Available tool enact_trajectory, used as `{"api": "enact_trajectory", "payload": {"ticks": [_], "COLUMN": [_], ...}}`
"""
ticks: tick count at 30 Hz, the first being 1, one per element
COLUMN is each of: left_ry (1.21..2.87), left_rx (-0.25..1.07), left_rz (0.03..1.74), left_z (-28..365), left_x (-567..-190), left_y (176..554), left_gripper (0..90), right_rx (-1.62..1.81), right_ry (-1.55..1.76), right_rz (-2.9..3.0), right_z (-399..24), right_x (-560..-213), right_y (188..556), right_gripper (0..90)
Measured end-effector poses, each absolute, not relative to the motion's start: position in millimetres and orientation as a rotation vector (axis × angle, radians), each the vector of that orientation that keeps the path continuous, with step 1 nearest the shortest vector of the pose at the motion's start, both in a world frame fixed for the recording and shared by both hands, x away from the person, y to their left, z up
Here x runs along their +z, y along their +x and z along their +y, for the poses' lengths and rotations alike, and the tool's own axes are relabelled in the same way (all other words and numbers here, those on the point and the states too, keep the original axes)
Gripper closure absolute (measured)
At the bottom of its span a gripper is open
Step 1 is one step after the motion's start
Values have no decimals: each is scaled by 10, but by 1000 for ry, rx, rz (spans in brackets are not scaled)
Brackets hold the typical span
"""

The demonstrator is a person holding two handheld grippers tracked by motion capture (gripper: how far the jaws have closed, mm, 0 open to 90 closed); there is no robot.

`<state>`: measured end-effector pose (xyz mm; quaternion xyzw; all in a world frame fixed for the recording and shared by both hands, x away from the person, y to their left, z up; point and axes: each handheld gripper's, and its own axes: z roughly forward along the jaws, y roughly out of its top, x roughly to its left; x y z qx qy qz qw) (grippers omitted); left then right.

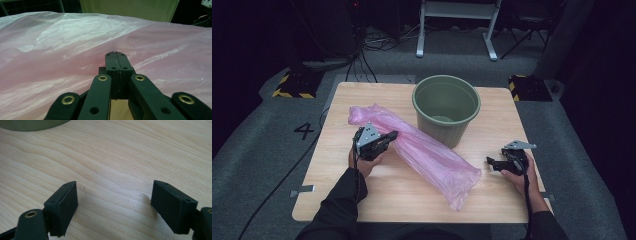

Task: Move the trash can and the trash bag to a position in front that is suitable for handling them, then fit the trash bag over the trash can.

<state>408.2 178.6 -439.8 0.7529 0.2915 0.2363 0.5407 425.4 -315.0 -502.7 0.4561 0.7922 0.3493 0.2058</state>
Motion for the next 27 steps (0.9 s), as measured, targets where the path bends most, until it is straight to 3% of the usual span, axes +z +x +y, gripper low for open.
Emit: {"api": "enact_trajectory", "payload": {"ticks": [27], "left_ry": [1729], "left_rx": [619], "left_rz": [568], "left_z": [1731], "left_x": [-4107], "left_y": [3960], "left_gripper": [897], "right_rx": [977], "right_ry": [1259], "right_rz": [2214], "right_z": [-3139], "right_x": [-5030], "right_y": [4242], "right_gripper": [209]}}
